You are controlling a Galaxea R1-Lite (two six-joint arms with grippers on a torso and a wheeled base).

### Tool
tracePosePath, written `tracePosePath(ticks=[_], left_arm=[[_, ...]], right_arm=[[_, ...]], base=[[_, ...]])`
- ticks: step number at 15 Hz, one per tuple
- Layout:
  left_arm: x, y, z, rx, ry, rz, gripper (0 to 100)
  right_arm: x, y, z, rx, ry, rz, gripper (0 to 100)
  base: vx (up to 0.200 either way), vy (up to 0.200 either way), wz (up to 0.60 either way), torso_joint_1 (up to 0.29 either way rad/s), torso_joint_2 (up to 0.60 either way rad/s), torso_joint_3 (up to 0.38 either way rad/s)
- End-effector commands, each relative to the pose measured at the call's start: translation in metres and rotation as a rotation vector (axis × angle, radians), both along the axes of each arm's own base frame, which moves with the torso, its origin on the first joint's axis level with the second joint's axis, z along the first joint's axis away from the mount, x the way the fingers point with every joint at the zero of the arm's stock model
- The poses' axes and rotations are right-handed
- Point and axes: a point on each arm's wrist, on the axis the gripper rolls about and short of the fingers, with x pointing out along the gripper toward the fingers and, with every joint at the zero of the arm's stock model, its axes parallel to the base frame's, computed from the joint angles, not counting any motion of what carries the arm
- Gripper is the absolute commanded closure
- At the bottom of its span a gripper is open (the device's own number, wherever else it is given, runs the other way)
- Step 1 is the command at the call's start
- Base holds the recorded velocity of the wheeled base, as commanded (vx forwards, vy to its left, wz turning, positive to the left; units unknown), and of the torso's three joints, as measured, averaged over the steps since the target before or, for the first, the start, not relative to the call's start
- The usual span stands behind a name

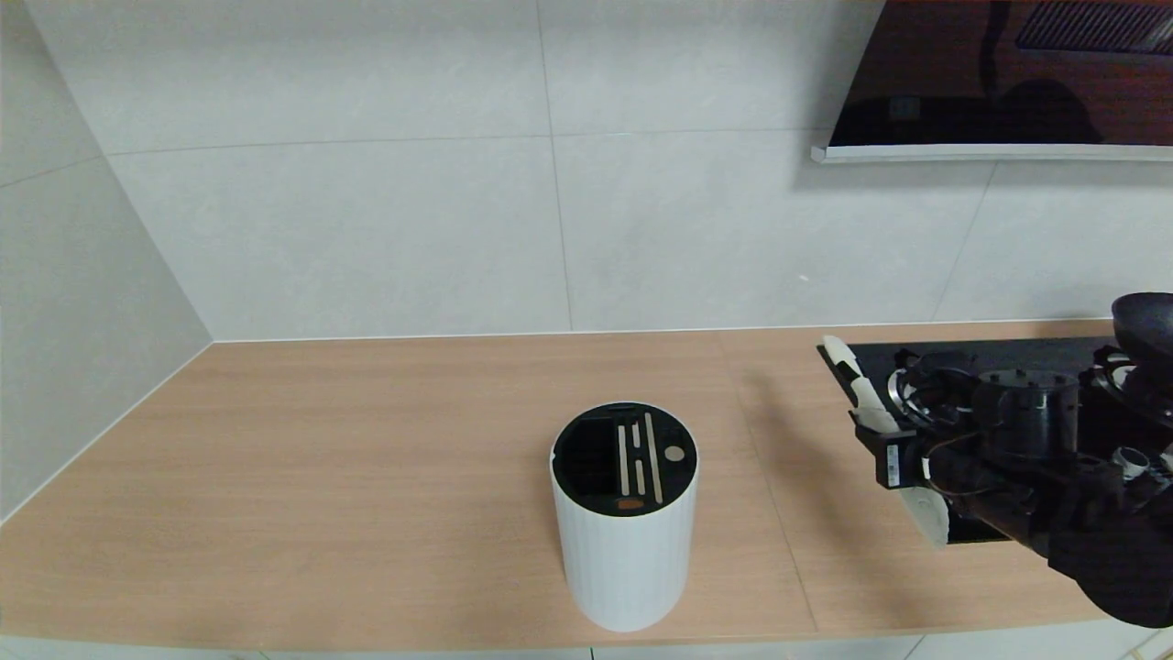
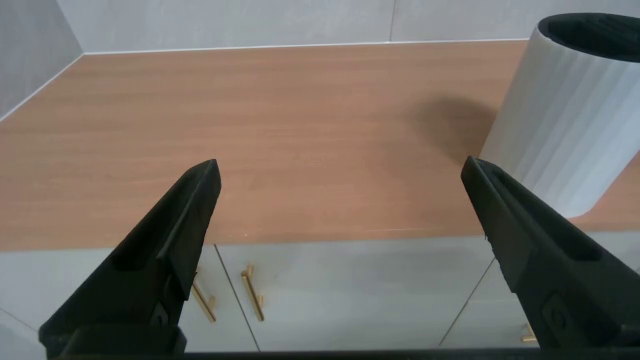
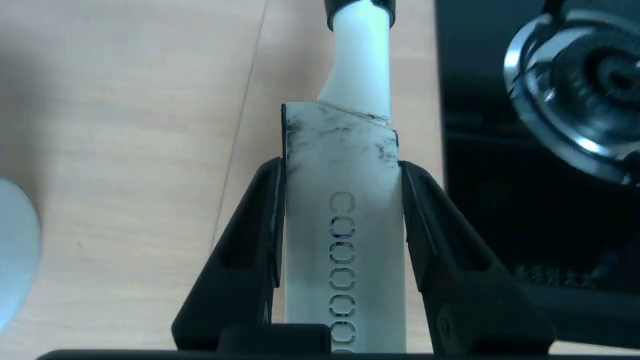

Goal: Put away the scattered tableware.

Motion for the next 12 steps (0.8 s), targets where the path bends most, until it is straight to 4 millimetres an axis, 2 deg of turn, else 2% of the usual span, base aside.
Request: tracePosePath(ticks=[1, 5, 10, 12], left_arm=[[0.000, 0.000, 0.000, 0.010, 0.001, 0.000, 0], [0.000, 0.000, 0.000, -0.002, 0.001, 0.000, 0], [0.000, 0.000, 0.000, 0.037, -0.001, -0.003, 0], [0.000, 0.000, 0.000, 0.057, -0.001, -0.006, 0]], right_arm=[[-0.002, 0.000, 0.007, 0.003, -0.024, -0.002, 100], [-0.001, 0.000, 0.014, 0.012, -0.055, 0.000, 100], [0.012, 0.006, 0.059, 0.013, -0.194, 0.026, 100], [0.018, 0.019, 0.075, 0.019, -0.211, 0.063, 100]], base=[[0.000, 0.000, 0.00, 0.000, 0.00, 0.000], [0.000, 0.000, 0.00, 0.000, 0.00, 0.000], [0.000, 0.000, 0.00, 0.000, 0.00, 0.000], [0.000, 0.000, 0.00, 0.000, 0.00, 0.000]])
